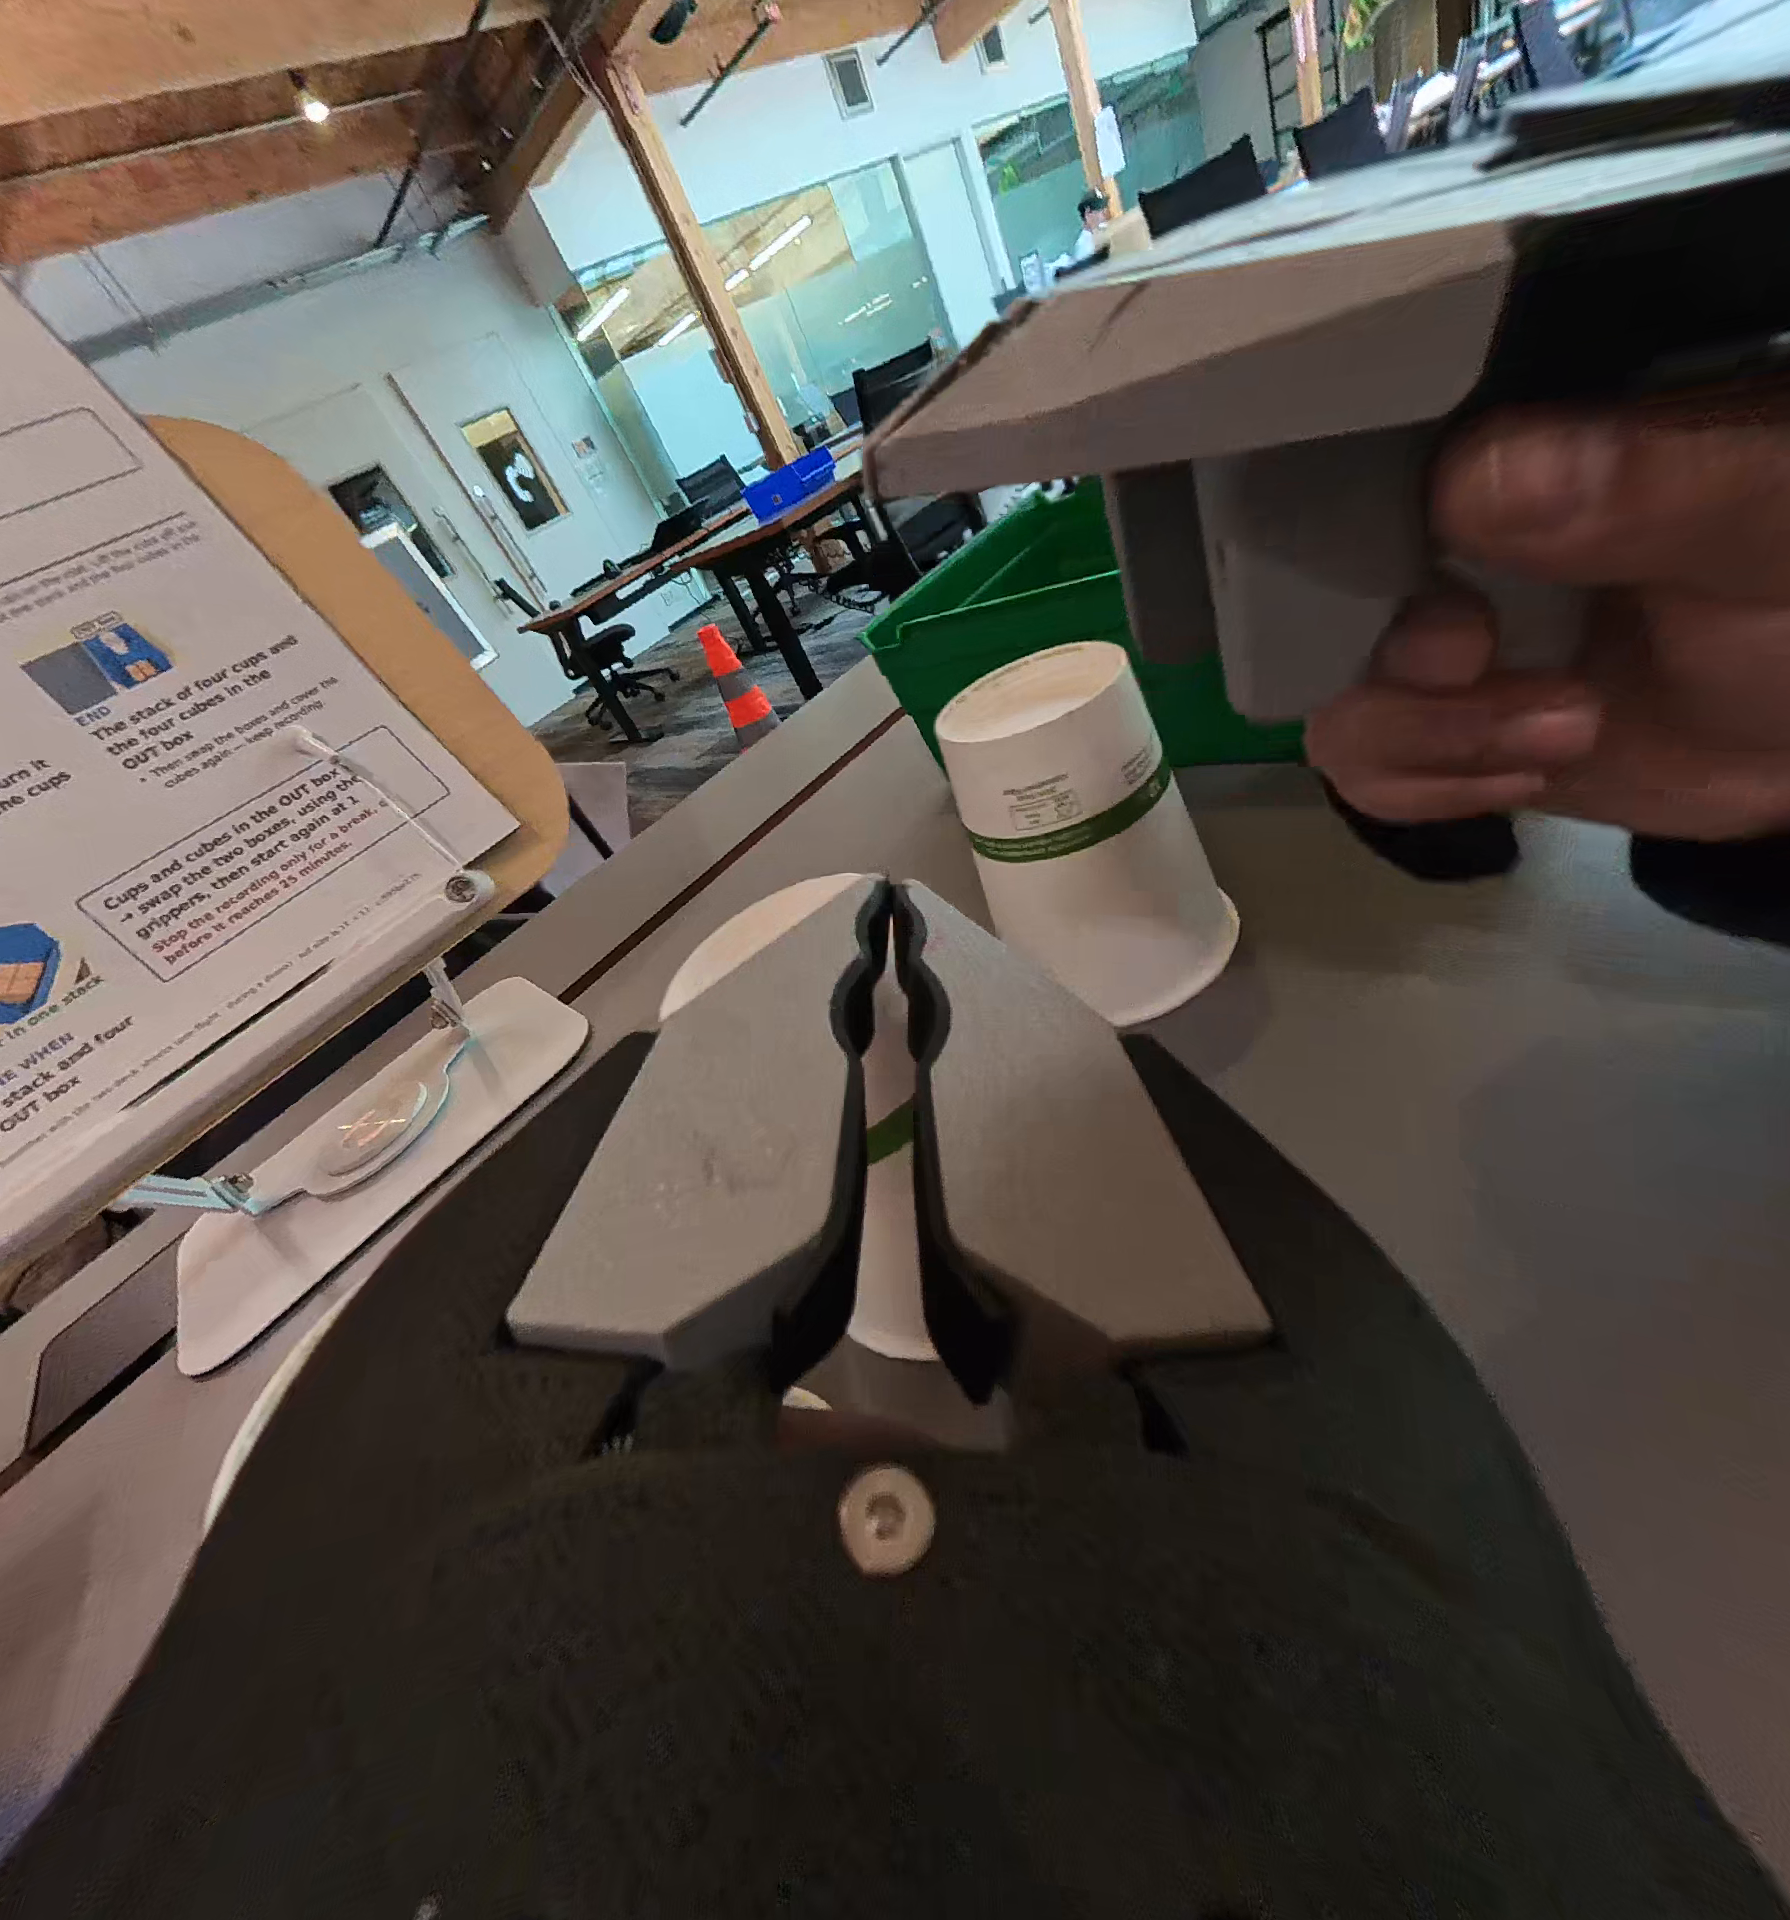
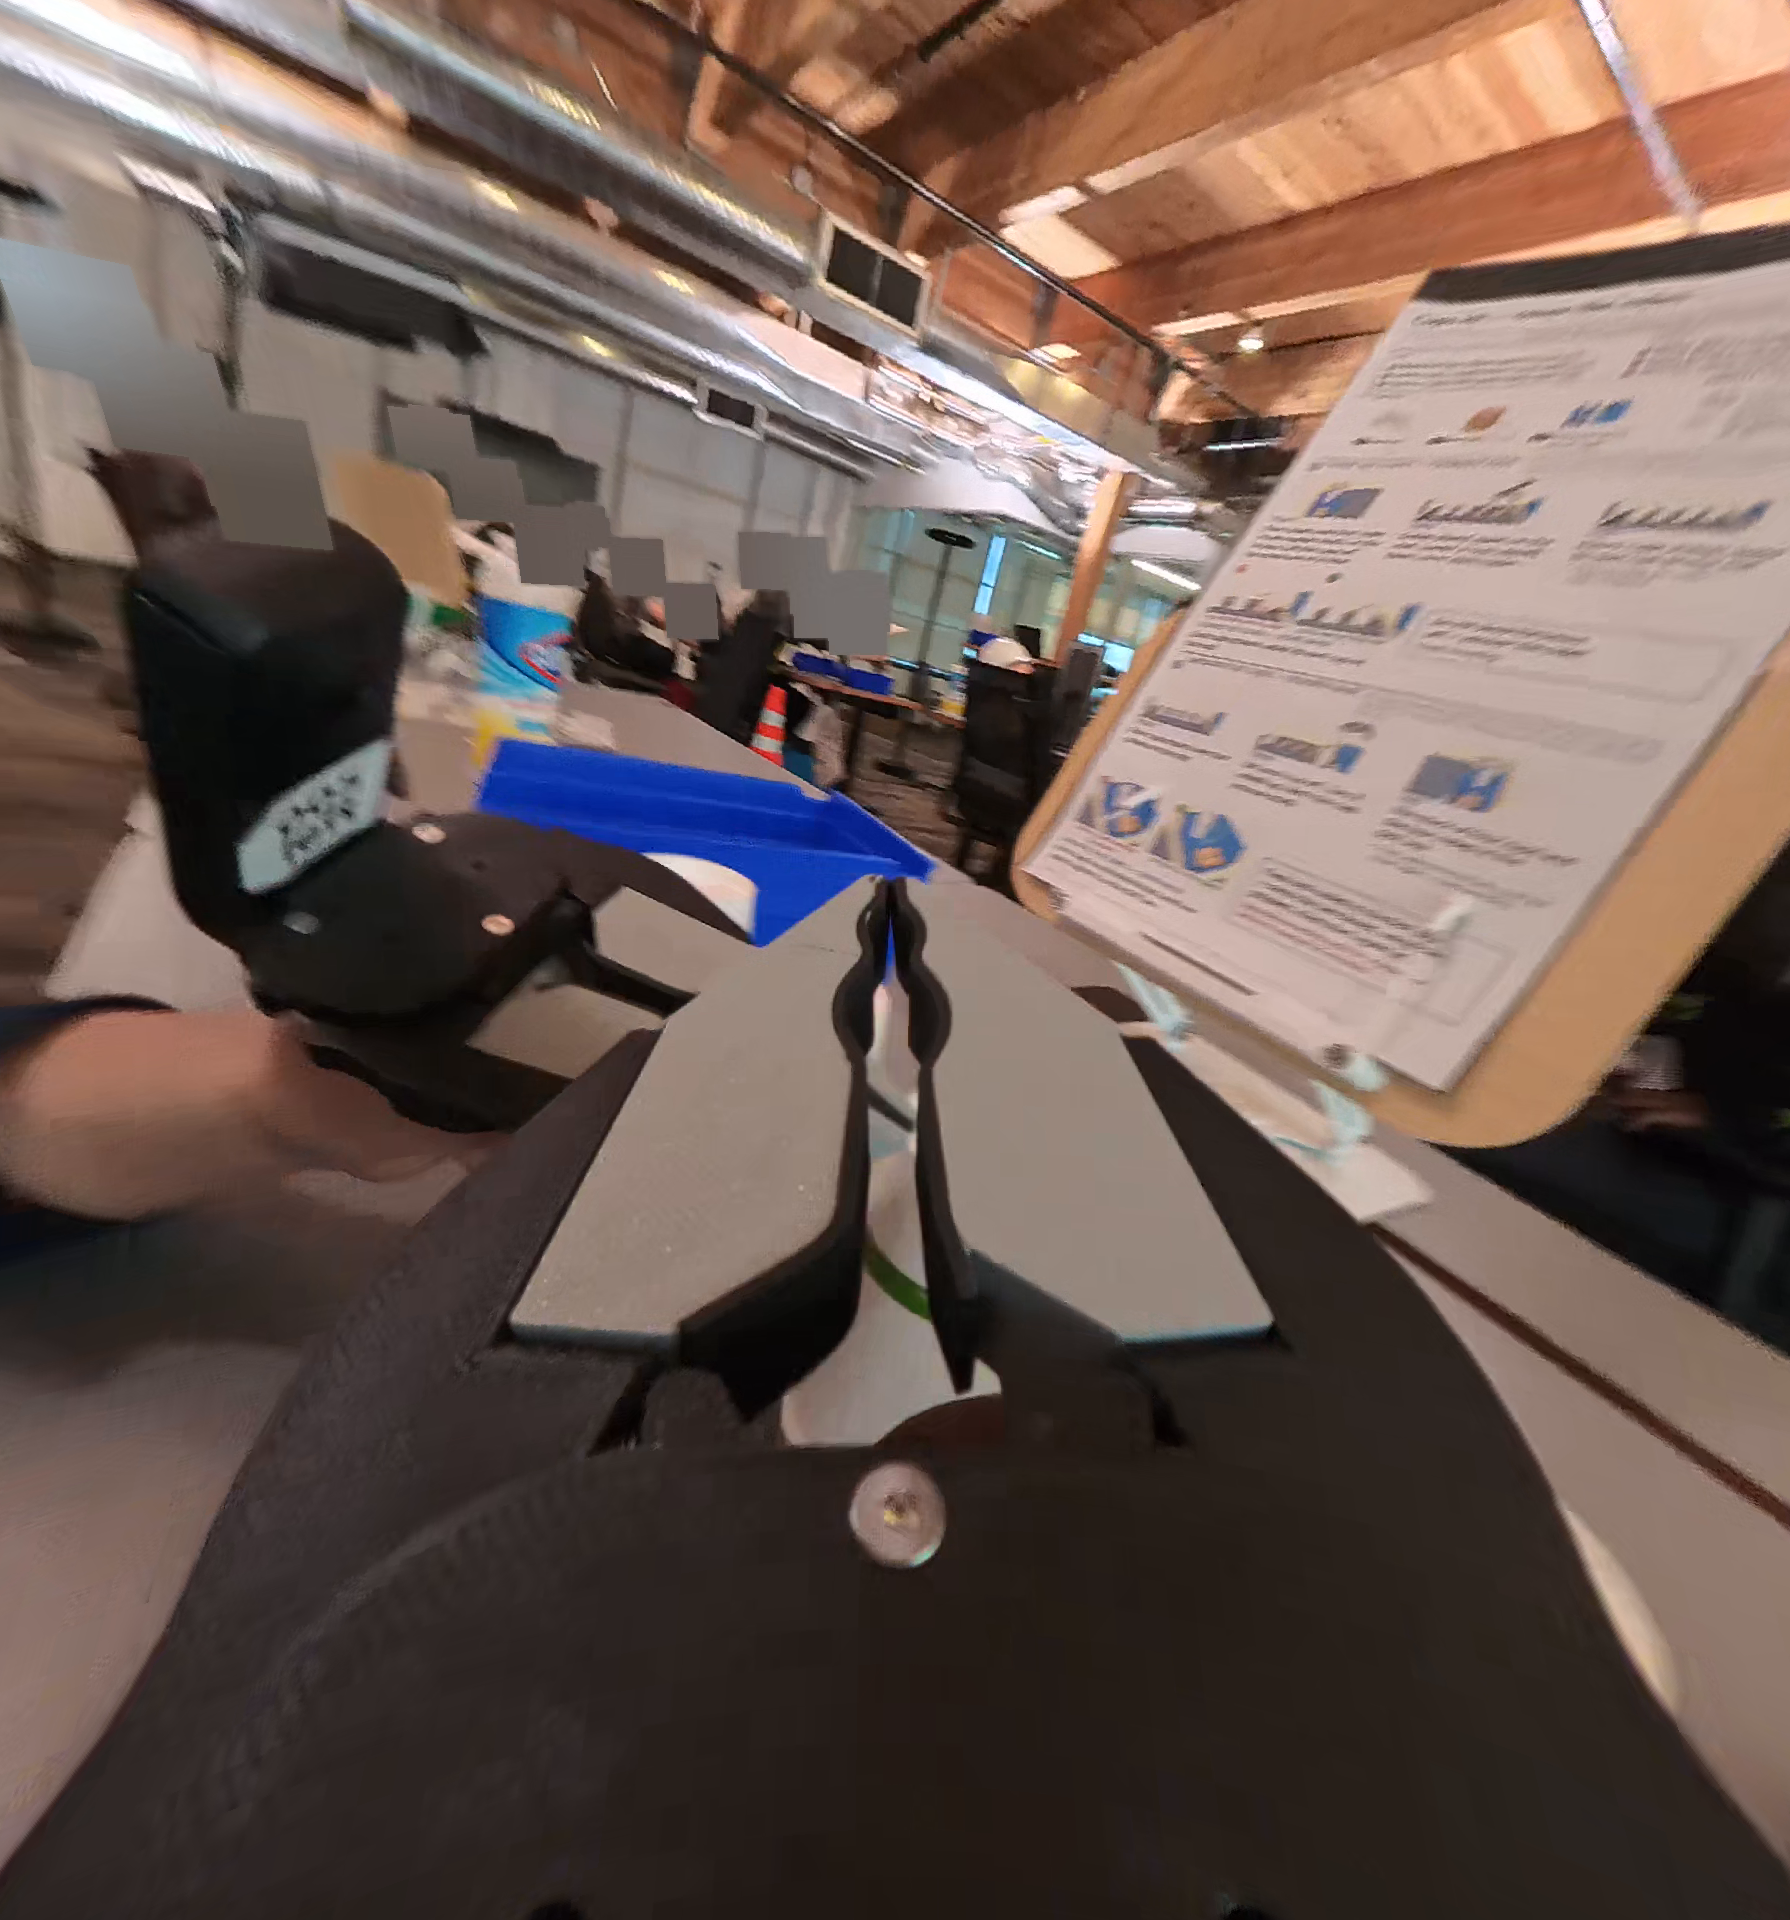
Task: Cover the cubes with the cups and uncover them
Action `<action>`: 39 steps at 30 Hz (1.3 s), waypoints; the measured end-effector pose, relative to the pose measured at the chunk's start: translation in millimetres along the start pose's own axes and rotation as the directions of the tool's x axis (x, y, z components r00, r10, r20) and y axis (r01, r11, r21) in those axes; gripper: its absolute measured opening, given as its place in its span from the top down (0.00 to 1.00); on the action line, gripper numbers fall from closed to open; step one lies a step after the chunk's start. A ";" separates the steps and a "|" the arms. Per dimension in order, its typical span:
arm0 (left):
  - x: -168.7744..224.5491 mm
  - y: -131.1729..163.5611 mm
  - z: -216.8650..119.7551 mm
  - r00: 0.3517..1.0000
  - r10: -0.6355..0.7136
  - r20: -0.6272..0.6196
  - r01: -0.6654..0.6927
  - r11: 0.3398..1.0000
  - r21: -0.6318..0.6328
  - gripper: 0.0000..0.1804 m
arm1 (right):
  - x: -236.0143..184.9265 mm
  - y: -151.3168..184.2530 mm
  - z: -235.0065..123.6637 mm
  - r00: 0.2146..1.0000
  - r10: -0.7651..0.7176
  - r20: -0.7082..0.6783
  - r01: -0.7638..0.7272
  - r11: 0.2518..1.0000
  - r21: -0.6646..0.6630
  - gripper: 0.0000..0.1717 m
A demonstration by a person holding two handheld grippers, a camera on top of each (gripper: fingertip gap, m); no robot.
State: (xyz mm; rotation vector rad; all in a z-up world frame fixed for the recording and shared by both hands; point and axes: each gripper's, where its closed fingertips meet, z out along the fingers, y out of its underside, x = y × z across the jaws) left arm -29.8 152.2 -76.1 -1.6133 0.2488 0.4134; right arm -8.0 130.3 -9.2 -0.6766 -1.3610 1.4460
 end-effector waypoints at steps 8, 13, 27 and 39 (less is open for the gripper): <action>13.9 13.6 7.8 0.998 -0.041 -0.049 0.037 0.996 -0.086 1.00 | 5.4 42.7 -29.8 0.983 -0.181 0.032 0.184 0.958 -0.218 1.00; 5.6 19.5 9.3 0.999 0.040 0.013 -0.038 0.993 -0.116 1.00 | 24.6 38.6 -36.9 0.981 -0.185 -0.054 0.170 0.963 -0.209 1.00; 5.0 37.8 14.7 0.993 0.110 0.032 -0.102 0.978 -0.182 1.00 | 34.6 41.7 -39.6 0.952 -0.281 -0.123 0.245 0.937 -0.250 1.00; 1.9 35.9 14.3 0.984 0.170 0.054 -0.159 0.972 -0.175 1.00 | 40.8 50.7 -40.5 0.964 -0.224 -0.145 0.181 0.948 -0.263 1.00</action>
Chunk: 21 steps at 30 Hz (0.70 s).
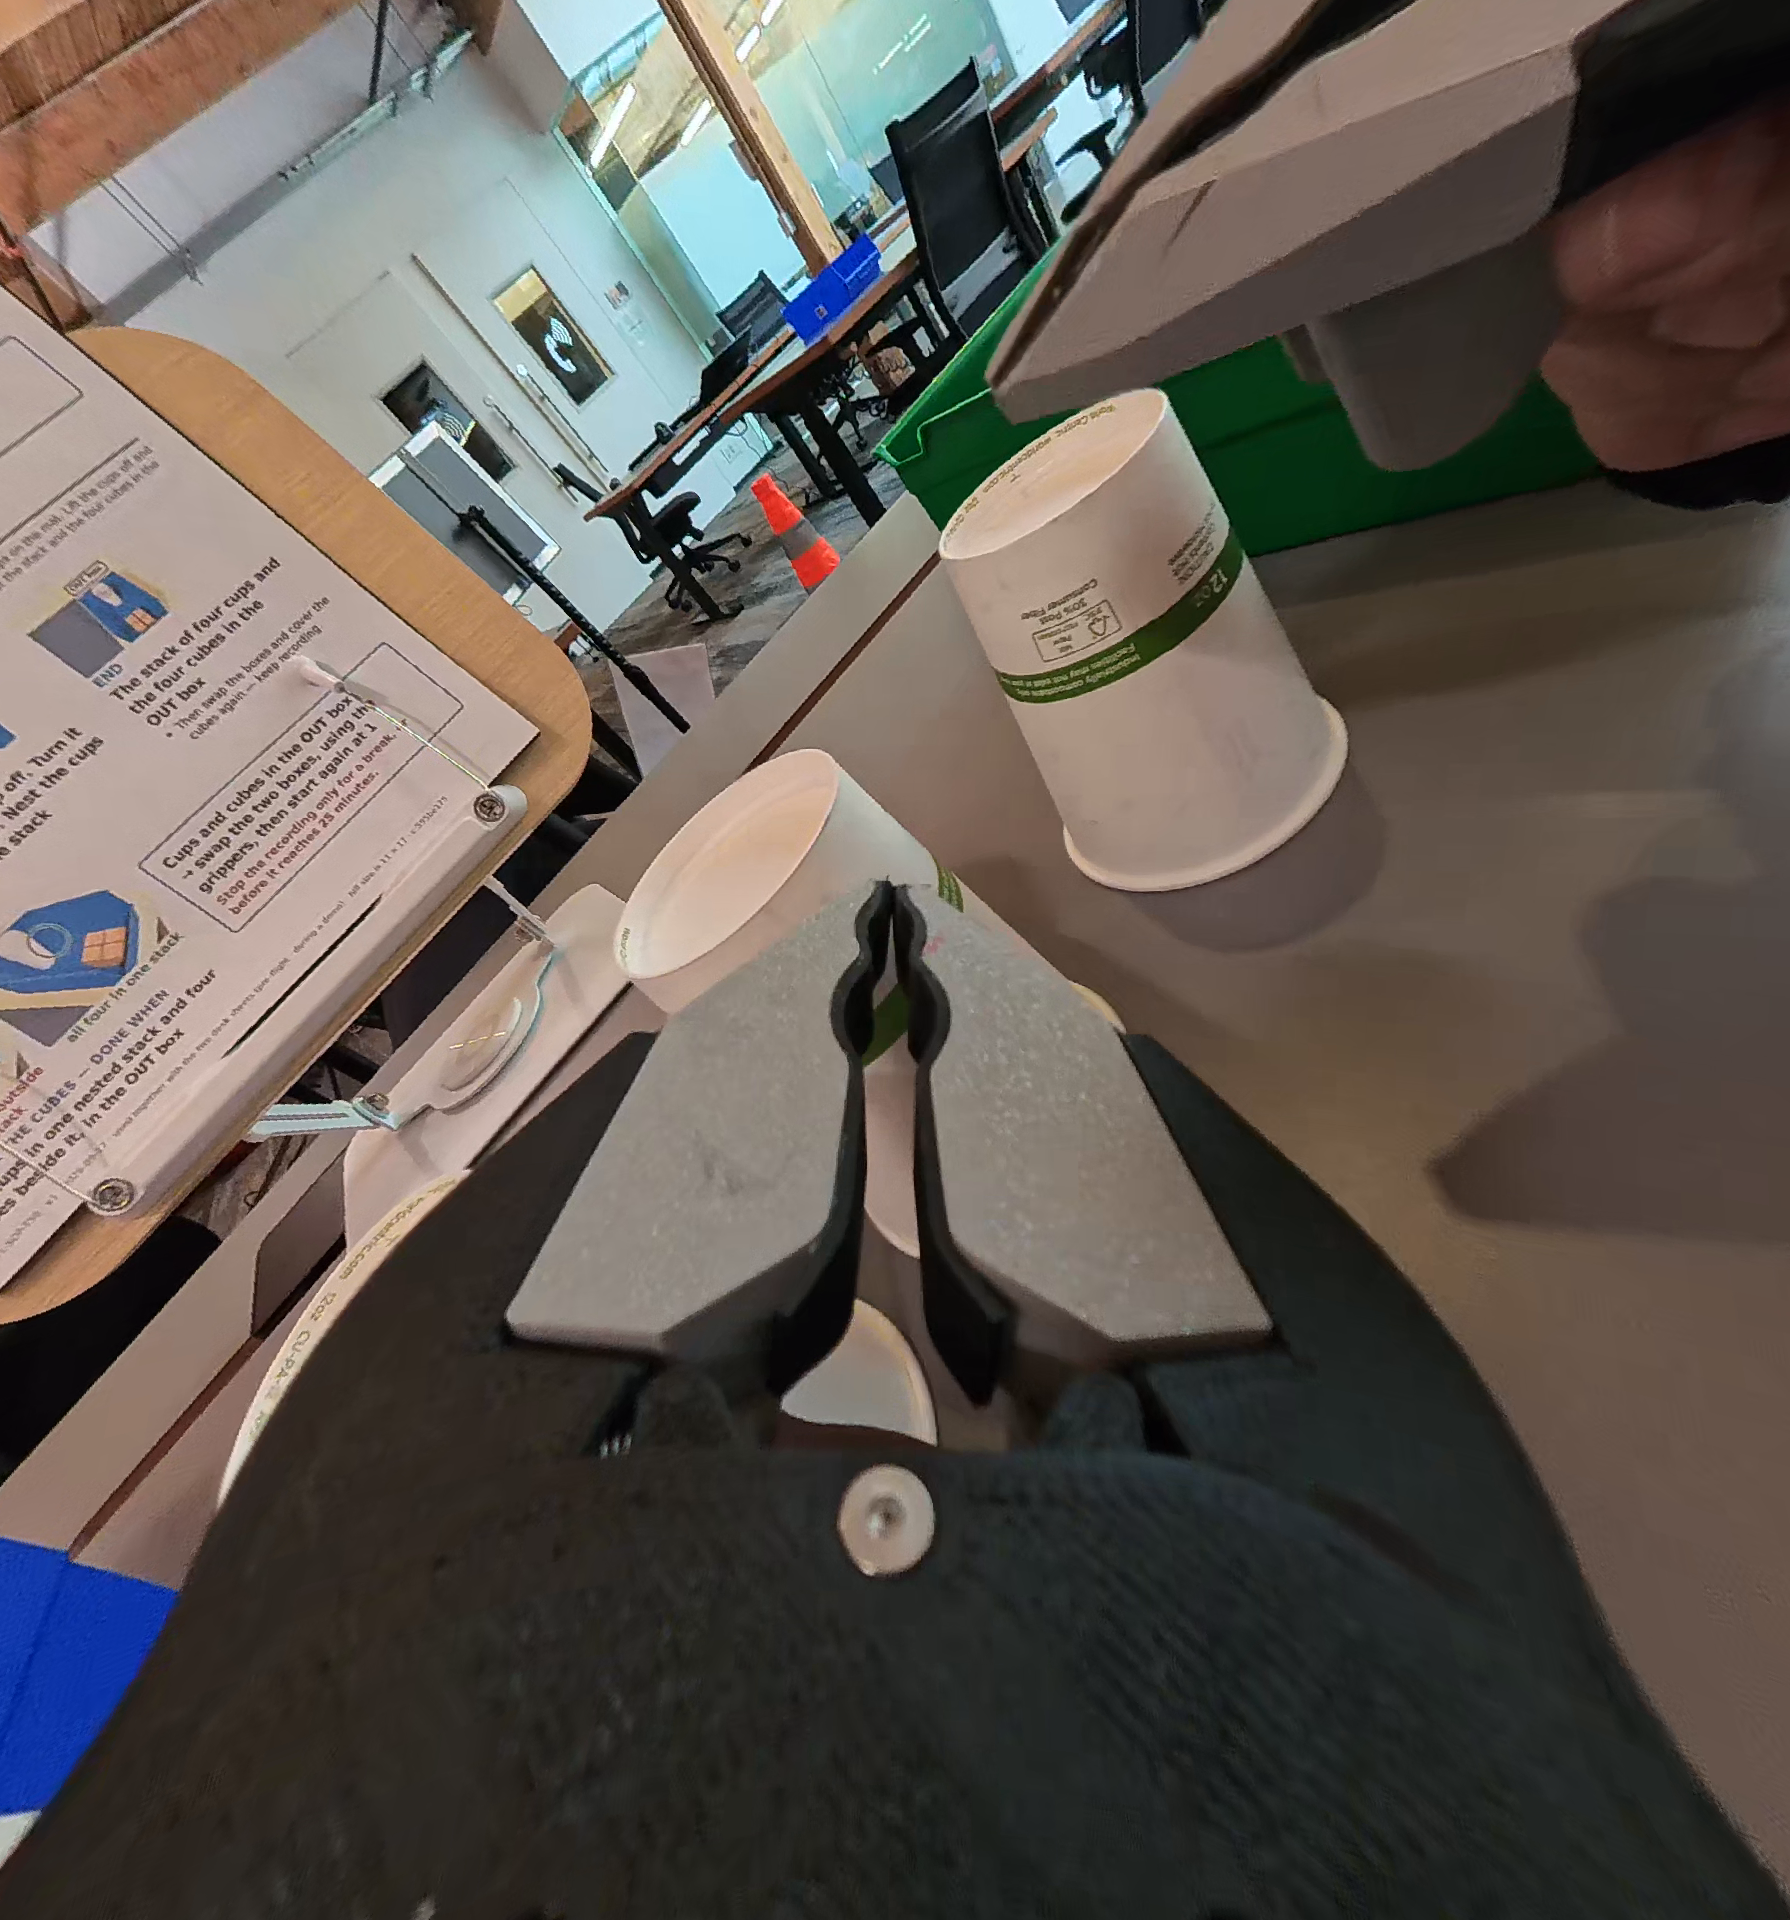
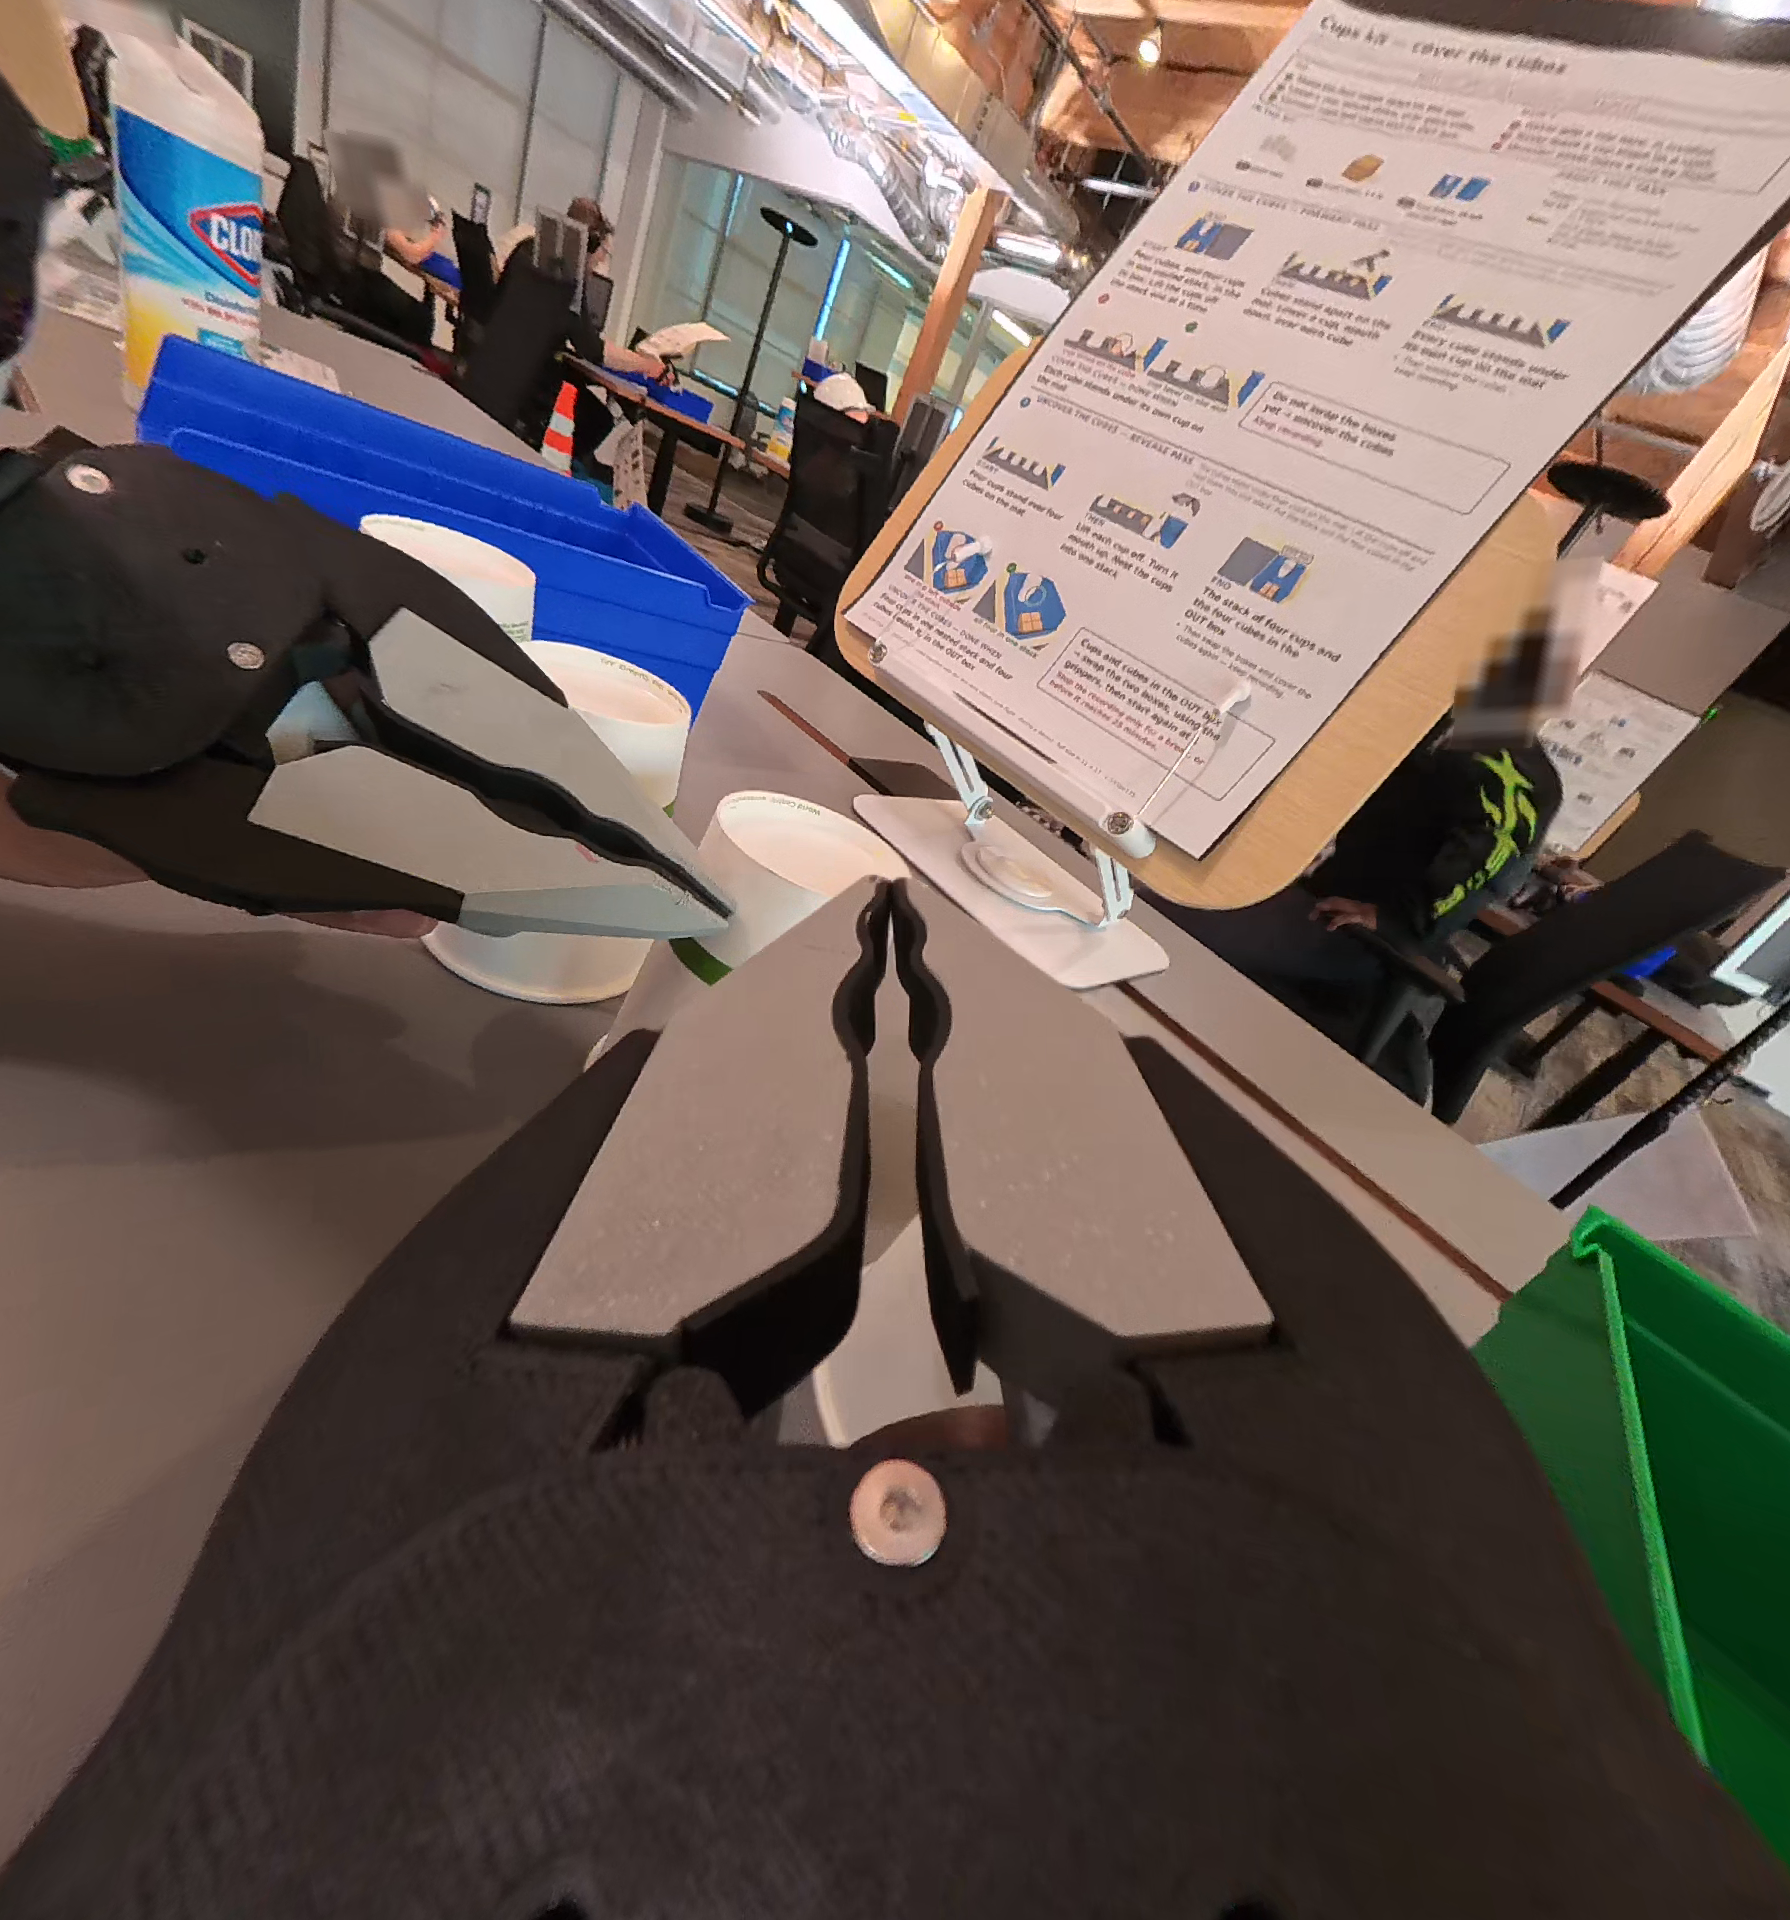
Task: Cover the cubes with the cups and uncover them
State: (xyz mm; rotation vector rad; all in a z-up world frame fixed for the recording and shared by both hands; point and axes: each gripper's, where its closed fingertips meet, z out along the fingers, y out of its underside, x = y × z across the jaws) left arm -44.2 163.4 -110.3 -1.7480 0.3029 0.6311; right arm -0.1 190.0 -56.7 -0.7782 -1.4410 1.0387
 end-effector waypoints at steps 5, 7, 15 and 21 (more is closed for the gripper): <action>-0.8 -2.6 -1.4 0.999 0.036 0.016 -0.036 0.999 0.006 1.00 | 1.2 10.4 3.0 0.997 0.071 -0.018 -0.072 0.997 -0.039 0.85; -2.7 -6.7 -3.4 1.000 0.023 0.020 -0.024 0.999 0.027 1.00 | 6.2 12.2 3.2 0.997 0.064 -0.045 -0.066 0.997 -0.049 0.79; -8.3 -34.9 -17.6 0.952 -0.272 -0.142 0.297 0.935 0.195 1.00 | 36.8 7.5 -13.7 0.986 0.109 -0.129 -0.114 0.993 -0.035 0.79; -26.9 -24.9 -15.9 0.930 -0.357 -0.090 0.368 0.913 0.175 1.00 | 39.9 33.4 -11.8 0.989 0.076 -0.128 -0.098 0.979 -0.177 0.87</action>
